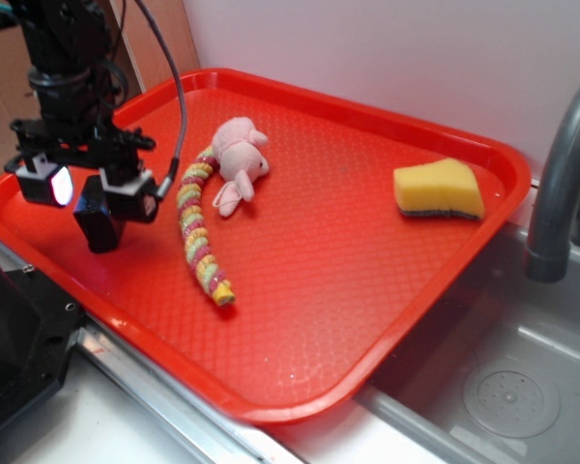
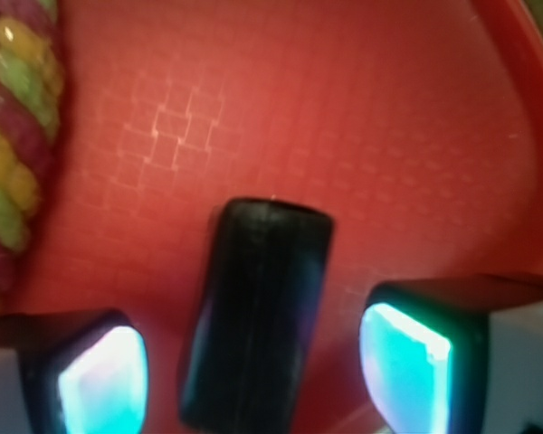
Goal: Grab the black box.
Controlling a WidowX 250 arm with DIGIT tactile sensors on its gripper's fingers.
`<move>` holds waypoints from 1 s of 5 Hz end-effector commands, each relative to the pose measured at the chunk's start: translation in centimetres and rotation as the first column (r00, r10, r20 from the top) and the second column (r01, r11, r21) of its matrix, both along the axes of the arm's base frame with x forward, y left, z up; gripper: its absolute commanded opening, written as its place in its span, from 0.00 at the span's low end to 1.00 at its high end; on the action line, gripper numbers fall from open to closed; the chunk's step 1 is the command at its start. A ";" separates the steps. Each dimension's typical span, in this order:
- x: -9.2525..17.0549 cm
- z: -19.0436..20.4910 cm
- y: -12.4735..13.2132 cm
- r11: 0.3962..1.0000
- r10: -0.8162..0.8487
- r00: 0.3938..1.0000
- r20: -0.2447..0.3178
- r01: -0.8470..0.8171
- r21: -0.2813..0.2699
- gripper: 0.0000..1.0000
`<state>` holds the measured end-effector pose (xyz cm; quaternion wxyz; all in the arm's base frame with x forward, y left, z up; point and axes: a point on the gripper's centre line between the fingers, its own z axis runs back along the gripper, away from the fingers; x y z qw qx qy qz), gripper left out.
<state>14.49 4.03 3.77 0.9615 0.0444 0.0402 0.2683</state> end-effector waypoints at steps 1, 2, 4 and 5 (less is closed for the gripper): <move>0.8 1.7 -0.3 0.999 0.011 1.000 0.028 -0.010 -0.037 0.00; 2.3 5.6 -1.2 0.996 -0.073 0.995 0.065 0.077 -0.056 0.00; 7.1 13.7 -3.9 0.934 -0.357 0.933 0.044 0.356 0.020 0.00; 7.2 14.5 -4.5 0.911 -0.412 0.910 0.047 0.411 0.016 0.00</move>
